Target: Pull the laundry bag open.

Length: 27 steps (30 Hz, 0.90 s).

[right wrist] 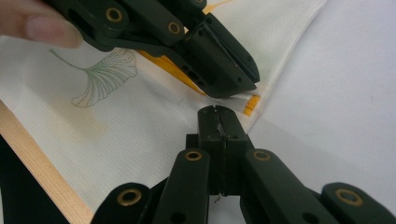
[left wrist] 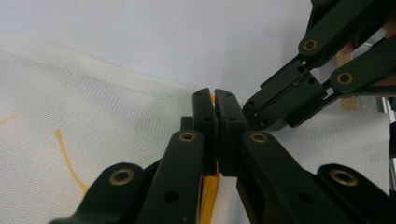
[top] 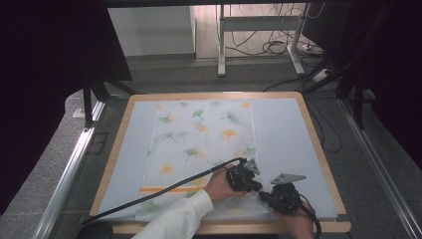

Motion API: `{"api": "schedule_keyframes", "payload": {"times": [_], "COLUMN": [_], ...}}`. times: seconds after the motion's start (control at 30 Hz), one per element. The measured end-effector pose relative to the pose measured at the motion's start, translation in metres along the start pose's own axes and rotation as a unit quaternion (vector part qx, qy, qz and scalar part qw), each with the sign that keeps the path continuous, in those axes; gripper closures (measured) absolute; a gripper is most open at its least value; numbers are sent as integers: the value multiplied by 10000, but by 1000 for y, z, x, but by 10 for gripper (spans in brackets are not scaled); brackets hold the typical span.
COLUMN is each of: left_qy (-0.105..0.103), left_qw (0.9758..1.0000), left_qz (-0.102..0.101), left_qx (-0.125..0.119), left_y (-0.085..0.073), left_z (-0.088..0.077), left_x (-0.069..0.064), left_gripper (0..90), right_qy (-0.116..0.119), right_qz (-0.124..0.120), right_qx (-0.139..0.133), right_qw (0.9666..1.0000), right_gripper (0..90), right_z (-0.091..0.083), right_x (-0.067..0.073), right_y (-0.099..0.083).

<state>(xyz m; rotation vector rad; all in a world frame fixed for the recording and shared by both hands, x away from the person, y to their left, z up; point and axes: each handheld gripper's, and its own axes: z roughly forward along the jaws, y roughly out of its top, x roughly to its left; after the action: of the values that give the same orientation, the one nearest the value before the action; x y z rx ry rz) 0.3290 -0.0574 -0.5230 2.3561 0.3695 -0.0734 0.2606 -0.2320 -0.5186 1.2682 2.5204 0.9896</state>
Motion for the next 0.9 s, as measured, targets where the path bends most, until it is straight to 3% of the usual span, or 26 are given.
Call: {"api": "schedule_keyframes", "payload": {"times": [0.2, 0.43, 0.6, 0.9], "left_qy": [71, 3, 69, 63], "left_qw": [9998, 10000, 9997, 9997], "left_qz": [139, 53, 150, 129], "left_qx": [95, 80, 181, 211], "left_y": [0, -5, -5, -12], "left_z": [-3, -8, -10, -18], "left_x": [-3, -1, -3, -1], "left_gripper": [900, 900, 900, 900], "right_qy": [86, 120, 160, 174], "right_qz": [114, 170, 205, 199], "right_qx": [-34, -50, -60, -85], "right_qw": [9999, 9998, 9996, 9996], "right_gripper": [895, 896, 896, 896], "right_z": [0, 0, 0, 0], "right_x": [-3, -4, -5, -6], "right_y": [-1, -2, -2, -3]}}
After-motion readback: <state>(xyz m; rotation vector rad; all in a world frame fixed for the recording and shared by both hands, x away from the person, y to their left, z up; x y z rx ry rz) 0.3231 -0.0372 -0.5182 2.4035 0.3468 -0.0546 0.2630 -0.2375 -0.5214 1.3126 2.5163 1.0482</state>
